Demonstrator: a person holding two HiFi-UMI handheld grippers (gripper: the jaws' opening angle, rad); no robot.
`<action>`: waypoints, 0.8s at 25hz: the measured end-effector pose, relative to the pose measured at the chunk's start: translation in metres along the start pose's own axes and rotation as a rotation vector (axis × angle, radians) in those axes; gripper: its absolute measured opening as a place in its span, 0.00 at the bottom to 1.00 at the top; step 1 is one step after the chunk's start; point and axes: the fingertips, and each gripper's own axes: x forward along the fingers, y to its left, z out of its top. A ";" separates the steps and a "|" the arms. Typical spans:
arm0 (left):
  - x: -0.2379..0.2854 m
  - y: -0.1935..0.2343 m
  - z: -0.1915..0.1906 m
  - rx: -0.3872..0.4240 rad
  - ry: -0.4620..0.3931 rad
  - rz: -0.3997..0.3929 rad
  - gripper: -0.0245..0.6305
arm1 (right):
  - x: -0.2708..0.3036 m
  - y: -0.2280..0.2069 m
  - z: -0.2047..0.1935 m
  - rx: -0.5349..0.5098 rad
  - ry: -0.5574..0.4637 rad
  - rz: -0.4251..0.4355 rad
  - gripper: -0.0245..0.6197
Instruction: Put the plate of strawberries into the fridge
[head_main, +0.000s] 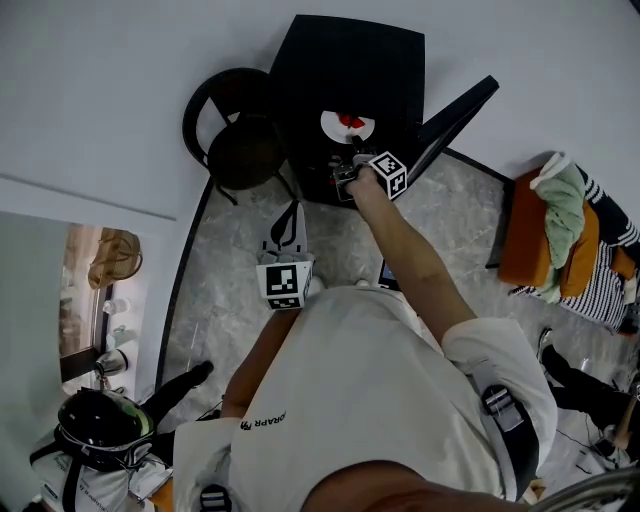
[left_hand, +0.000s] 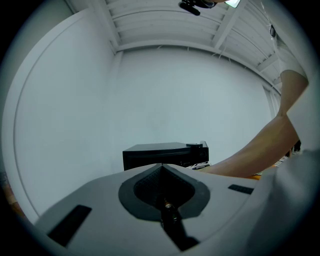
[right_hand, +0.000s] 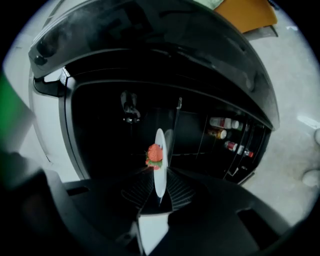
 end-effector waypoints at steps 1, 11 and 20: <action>0.000 -0.001 0.000 0.001 0.000 -0.002 0.04 | -0.002 -0.001 0.000 -0.001 0.001 -0.004 0.17; -0.006 -0.012 0.004 -0.007 -0.014 -0.031 0.04 | -0.029 -0.013 -0.003 0.022 0.019 -0.018 0.07; -0.010 -0.022 0.008 -0.011 -0.029 -0.067 0.04 | -0.057 0.010 -0.014 -0.019 0.034 0.022 0.06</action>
